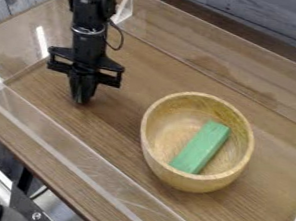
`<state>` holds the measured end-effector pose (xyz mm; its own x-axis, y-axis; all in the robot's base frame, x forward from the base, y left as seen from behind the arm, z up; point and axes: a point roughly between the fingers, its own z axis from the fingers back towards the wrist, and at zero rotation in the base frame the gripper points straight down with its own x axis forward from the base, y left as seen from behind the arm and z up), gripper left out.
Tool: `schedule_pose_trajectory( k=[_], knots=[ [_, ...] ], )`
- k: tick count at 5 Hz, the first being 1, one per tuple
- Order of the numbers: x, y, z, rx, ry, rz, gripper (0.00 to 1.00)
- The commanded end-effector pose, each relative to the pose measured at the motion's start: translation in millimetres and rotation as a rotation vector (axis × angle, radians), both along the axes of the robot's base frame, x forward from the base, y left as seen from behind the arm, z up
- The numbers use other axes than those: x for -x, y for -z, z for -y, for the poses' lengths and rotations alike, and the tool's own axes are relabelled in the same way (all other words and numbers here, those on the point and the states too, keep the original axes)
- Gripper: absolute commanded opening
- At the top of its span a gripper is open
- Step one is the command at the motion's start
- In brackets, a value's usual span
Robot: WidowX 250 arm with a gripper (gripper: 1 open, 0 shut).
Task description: Put the green block in the brown bowl
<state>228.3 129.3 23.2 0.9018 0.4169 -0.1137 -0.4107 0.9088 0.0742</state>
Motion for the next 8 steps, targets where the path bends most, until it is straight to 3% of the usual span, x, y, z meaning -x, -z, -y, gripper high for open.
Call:
schedule_pose_trajectory(
  k=[1, 4, 6, 8],
  knots=[
    [-15.1, -6.3, -2, -0.009, 0.018, 0.051, 0.00],
    [-31.1, -3.1, -6, 0.006, 0.079, 0.022, 0.00],
    [-28.5, -22.6, -5, -0.016, 0.101, 0.015, 0.00],
    [-27.3, -16.1, -10, 0.046, 0.105, 0.049, 0.00]
  ],
)
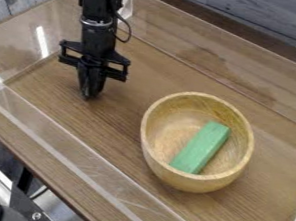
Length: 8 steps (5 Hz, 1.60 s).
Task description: Put the green block in the brown bowl
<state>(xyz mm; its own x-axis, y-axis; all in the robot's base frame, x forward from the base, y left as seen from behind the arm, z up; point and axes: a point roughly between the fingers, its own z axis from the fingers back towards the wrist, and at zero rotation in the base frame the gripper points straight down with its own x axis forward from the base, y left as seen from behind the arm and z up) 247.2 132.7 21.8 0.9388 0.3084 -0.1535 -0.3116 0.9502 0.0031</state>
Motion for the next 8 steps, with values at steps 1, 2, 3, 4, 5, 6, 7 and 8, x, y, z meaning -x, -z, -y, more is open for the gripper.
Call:
schedule_pose_trajectory(
  k=[1, 2, 3, 4, 5, 6, 7, 8],
  knots=[
    [-8.2, -26.1, -3, -0.038, 0.002, 0.080, 0.00],
    [-8.5, -34.1, 0, -0.045, 0.008, 0.096, 0.00],
    [-4.5, -20.1, 2, -0.047, 0.010, 0.108, 0.00],
    [-0.7, -11.1, 2, -0.051, 0.010, 0.122, 0.00],
    [2.6, -9.5, 3, -0.047, -0.006, 0.124, 0.00],
    [6.0, -8.9, 3, -0.043, -0.023, 0.126, 0.00],
    [6.2, -8.3, 2, -0.043, -0.008, 0.129, 1.00],
    [6.3, -8.3, 0, -0.044, 0.005, 0.133, 0.00]
  ],
)
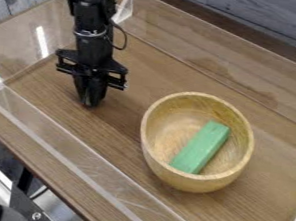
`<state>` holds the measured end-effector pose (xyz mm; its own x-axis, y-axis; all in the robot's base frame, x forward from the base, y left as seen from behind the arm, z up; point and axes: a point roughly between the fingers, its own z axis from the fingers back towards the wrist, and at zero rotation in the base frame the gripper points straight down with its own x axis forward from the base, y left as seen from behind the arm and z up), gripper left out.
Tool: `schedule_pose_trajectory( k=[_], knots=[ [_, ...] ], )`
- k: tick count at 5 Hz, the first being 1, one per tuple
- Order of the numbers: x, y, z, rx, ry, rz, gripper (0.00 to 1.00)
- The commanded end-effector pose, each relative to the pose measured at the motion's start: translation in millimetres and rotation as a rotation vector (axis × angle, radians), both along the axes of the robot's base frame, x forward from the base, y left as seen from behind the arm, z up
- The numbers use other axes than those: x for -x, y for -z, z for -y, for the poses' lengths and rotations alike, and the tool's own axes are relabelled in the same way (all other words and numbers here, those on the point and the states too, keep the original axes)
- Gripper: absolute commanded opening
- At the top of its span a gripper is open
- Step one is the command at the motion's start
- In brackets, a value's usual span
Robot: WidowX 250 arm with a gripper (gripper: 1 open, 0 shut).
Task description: Put the green block in the brown bowl
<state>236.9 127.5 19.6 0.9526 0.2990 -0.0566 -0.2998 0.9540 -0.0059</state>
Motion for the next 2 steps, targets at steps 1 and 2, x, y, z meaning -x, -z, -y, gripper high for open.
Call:
schedule_pose_trajectory(
  k=[1, 2],
  knots=[
    [-5.1, -14.3, -0.8, -0.023, -0.032, 0.041, 0.00],
    [-6.2, -16.3, 3.6, -0.026, -0.055, 0.042, 0.00]
  ],
)
